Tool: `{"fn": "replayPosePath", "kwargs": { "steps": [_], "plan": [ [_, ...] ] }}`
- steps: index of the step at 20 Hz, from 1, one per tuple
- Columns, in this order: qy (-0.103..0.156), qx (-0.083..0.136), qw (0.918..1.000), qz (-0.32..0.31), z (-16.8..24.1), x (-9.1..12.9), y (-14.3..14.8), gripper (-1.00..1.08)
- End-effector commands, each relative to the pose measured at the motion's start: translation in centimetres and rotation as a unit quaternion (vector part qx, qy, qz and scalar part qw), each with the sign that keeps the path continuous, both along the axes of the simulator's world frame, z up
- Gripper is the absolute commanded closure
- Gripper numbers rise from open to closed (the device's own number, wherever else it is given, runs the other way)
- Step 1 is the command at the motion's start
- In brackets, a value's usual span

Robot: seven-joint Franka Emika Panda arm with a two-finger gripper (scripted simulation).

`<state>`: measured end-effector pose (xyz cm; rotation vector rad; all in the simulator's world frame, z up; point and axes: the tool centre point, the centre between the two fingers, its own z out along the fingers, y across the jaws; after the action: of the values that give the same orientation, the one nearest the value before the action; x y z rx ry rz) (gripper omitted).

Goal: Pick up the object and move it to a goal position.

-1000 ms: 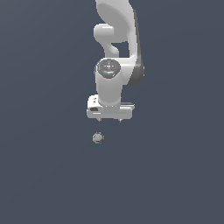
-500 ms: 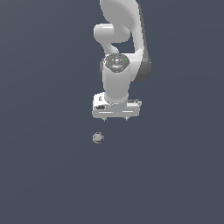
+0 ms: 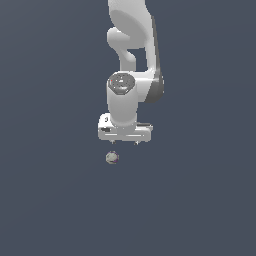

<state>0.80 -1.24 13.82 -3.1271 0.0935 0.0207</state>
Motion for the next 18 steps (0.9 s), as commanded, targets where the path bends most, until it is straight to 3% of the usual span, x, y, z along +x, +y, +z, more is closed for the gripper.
{"fn": "replayPosePath", "kwargs": {
  "steps": [1, 9, 18],
  "plan": [
    [-0.001, -0.001, 0.9997, -0.025, -1.3, 0.6, -1.6, -0.92],
    [-0.005, -0.006, 0.9963, -0.085, -4.6, 1.8, -5.5, -0.92],
    [-0.005, -0.007, 0.9956, -0.094, -5.4, 1.8, -6.1, -0.92]
  ]
}}
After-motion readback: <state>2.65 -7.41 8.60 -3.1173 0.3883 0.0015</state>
